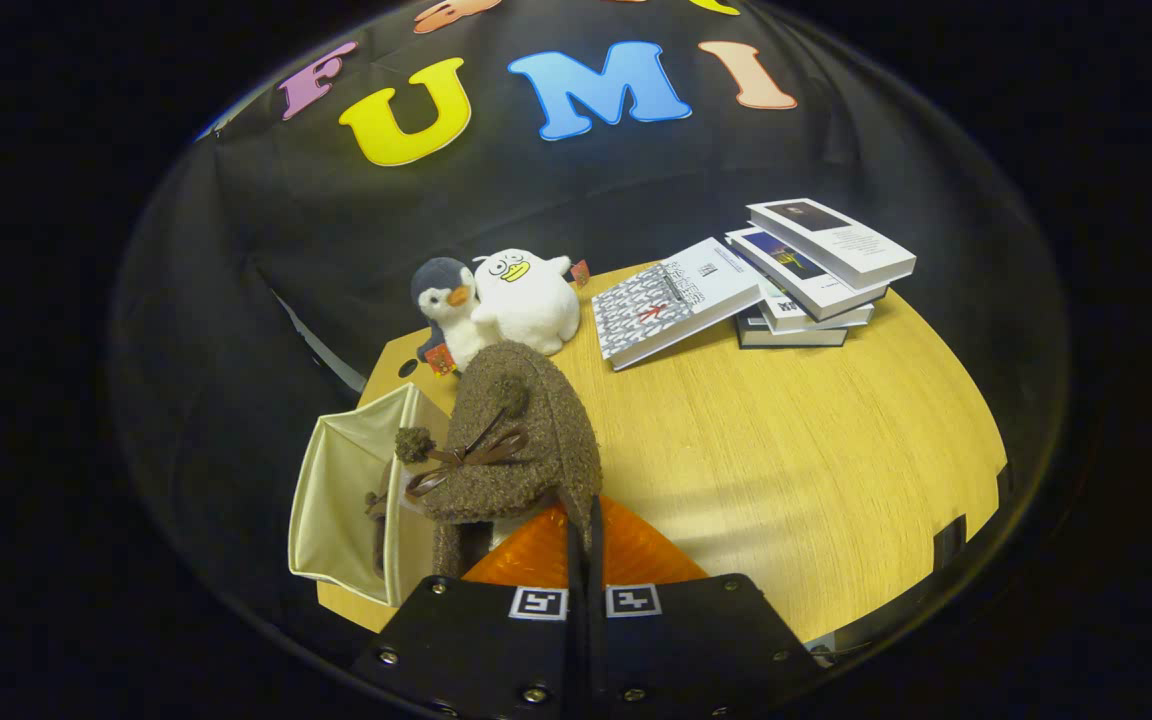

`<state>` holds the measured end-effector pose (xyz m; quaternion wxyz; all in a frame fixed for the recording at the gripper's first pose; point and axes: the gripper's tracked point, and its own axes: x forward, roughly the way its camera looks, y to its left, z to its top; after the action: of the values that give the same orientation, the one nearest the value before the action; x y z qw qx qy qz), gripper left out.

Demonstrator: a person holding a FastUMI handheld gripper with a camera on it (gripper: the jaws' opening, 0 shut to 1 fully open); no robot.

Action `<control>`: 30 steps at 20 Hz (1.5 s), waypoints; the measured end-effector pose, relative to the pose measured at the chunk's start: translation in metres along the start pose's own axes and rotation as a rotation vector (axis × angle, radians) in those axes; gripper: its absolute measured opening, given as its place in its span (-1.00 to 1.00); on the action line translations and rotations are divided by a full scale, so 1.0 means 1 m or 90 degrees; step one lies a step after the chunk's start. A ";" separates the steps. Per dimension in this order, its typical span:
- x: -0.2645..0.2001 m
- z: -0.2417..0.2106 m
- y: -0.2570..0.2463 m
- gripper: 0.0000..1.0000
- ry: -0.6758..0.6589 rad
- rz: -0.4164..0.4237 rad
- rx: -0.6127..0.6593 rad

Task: Open the storage box then place both shoes into the box .Put the left shoe in first, then the right shoe, with the right side of both shoes facing outward in a uniform manner.

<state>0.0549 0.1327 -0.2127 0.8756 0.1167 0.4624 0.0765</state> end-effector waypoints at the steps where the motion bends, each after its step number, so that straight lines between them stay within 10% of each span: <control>1: 0.000 0.003 0.011 -1.00 -0.007 0.006 0.000; 24: 0.059 -0.030 0.185 -0.93 -0.004 0.079 -0.045; 28: 0.046 -0.009 0.187 0.60 -0.060 0.071 -0.070; 30: 0.036 0.004 0.189 0.95 -0.094 0.074 -0.092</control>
<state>0.0738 0.3220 -0.1870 0.9075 0.0855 0.3825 0.1514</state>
